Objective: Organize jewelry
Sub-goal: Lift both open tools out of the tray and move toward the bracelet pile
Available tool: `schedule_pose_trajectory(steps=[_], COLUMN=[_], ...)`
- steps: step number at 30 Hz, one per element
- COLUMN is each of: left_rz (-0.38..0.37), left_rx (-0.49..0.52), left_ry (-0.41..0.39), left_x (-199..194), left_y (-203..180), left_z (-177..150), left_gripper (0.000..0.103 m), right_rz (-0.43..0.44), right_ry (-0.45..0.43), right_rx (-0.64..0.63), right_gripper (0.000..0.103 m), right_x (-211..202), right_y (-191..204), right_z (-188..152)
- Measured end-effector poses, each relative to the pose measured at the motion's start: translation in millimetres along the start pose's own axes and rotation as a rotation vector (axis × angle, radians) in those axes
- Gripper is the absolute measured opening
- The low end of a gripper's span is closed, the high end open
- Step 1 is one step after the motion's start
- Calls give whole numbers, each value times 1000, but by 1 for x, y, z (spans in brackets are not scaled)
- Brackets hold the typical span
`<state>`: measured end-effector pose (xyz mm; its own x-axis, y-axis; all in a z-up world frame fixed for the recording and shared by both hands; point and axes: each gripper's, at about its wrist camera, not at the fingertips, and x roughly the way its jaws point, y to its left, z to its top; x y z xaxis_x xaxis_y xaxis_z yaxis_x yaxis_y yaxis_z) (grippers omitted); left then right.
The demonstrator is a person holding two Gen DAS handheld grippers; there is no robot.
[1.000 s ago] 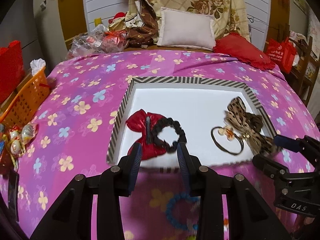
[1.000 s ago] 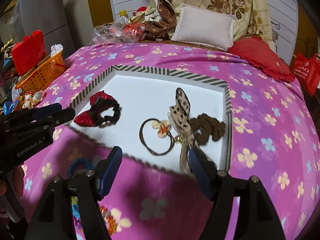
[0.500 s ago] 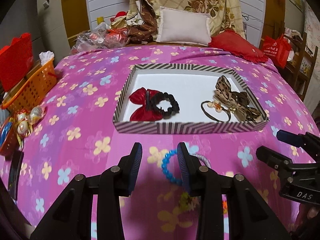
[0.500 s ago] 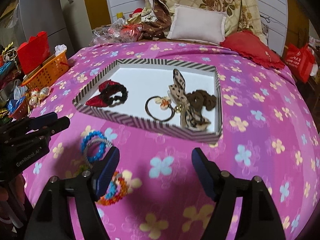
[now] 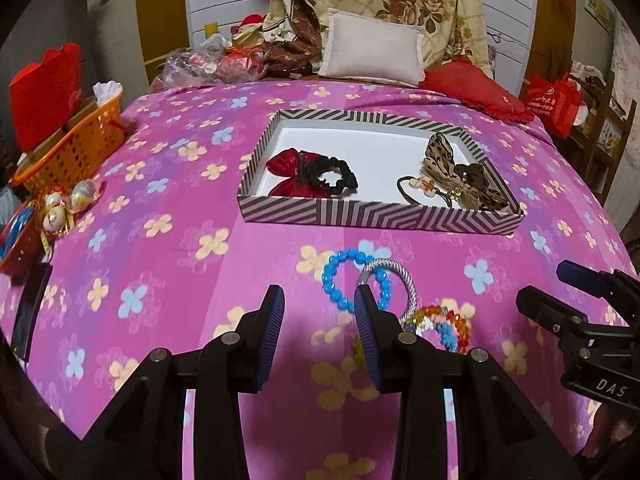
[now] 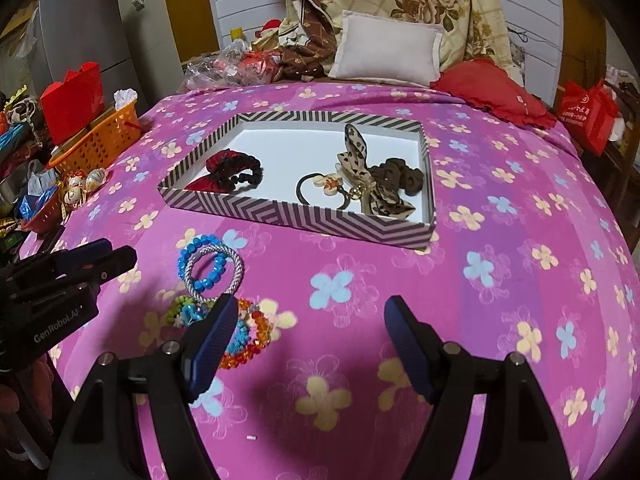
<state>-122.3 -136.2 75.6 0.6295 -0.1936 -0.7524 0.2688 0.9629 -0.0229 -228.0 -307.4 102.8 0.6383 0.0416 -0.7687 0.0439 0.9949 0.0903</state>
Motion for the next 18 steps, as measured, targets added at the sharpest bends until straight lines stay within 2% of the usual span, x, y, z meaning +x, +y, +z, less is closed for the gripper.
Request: schedule_pose_trajectory(steps=[18], left_rz=[3], left_rx=[-2], left_ry=[-7], left_x=[-21], left_y=[-5], left_z=[-14], left_gripper=[14], right_rz=[-18], right_ry=[-15], right_rx=[-1], right_gripper=[83], right_x=[-20], right_y=[6], right_z=[-10])
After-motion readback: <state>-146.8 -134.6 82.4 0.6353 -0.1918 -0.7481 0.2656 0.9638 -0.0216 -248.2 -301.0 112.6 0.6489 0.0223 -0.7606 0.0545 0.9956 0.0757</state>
